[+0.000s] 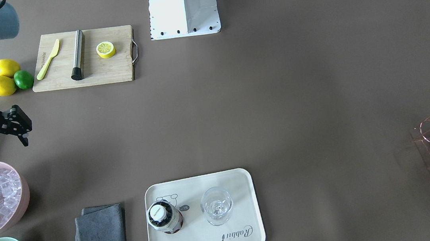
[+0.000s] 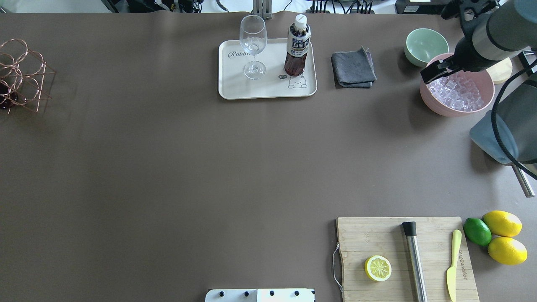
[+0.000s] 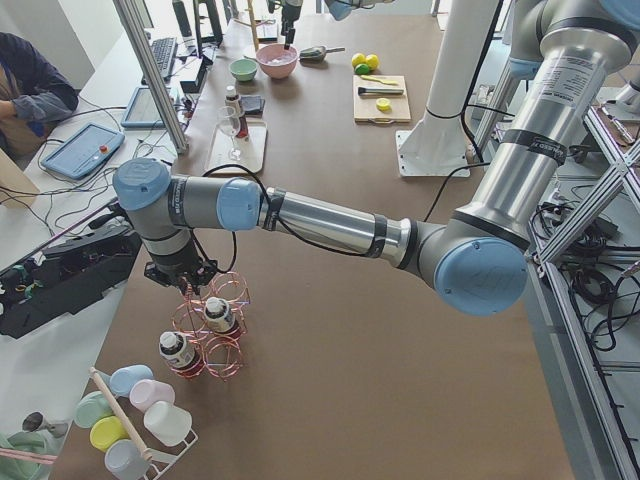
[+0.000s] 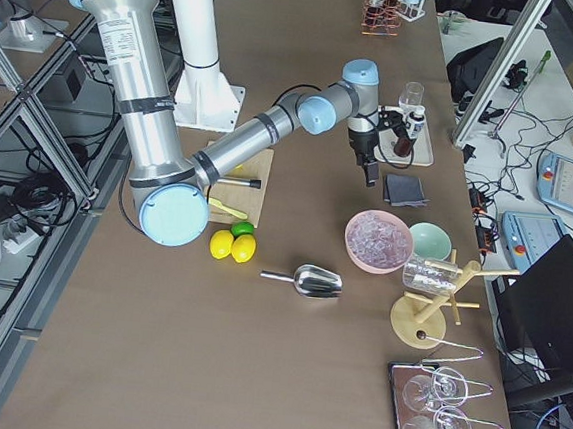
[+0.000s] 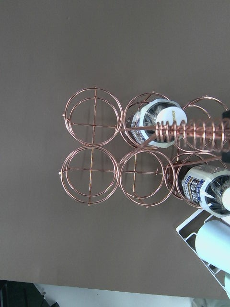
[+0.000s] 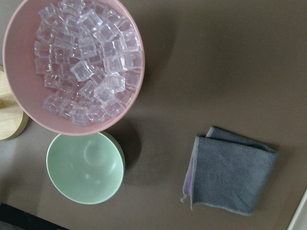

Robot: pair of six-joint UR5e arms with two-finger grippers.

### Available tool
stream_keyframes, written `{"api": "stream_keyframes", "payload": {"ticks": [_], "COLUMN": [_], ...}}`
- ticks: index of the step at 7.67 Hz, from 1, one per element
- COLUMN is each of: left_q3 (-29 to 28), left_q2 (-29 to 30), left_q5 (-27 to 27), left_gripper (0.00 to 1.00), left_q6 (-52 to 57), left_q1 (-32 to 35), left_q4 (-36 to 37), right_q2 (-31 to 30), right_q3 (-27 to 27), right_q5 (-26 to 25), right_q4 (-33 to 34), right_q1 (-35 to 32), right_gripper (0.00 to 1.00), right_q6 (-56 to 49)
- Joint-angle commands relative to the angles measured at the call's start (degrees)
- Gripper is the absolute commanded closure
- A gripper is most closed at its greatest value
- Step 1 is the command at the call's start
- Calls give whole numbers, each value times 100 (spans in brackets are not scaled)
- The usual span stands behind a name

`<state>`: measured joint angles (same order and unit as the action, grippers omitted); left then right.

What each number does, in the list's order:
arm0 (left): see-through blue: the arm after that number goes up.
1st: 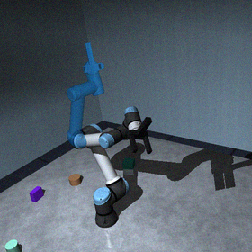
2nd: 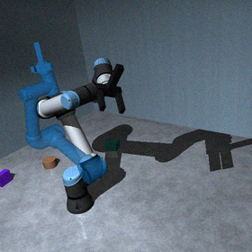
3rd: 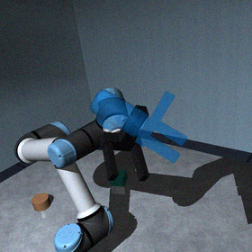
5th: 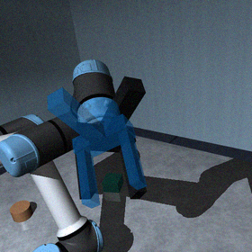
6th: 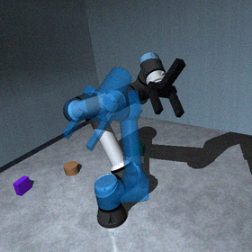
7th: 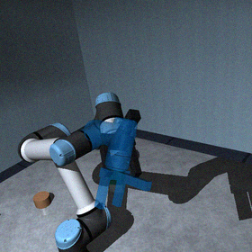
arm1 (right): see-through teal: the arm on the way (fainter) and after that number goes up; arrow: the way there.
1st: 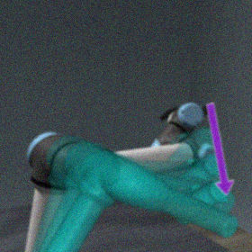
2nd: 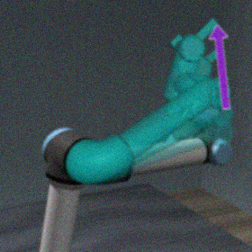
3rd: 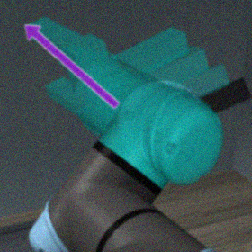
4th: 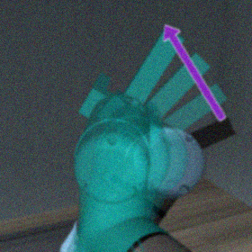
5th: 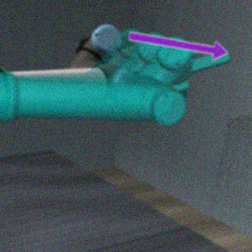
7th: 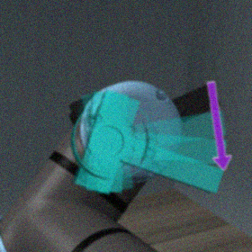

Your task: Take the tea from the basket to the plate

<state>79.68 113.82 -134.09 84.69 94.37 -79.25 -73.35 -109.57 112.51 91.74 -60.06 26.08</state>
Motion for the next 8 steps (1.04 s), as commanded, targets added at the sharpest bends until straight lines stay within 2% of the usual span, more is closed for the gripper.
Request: {"api": "stream_keyframes", "payload": {"ticks": [1,4,5,8], "left_q3": [-31,100,127,136], "left_q2": [-27,-35,-36,-36], "left_q5": [15,23,23,23], "left_gripper": [100,100,100,100], "left_q6": [4,-22,-22,-40], "left_q1": [-33,-42,-42,-50], "left_q4": [-108,-91,-82,-82], "right_q2": [-1019,-2058,-2173,-2341], "right_q3": [32,593,777,928], "right_q5": [980,2201,2319,2364], "right_q4": [257,231,231,187], "right_q1": [-1022,-2559,-2894,-2898], "right_gripper": [0,0,0,0], "right_q6": [-1331,-2656,-2765,-2696]}}
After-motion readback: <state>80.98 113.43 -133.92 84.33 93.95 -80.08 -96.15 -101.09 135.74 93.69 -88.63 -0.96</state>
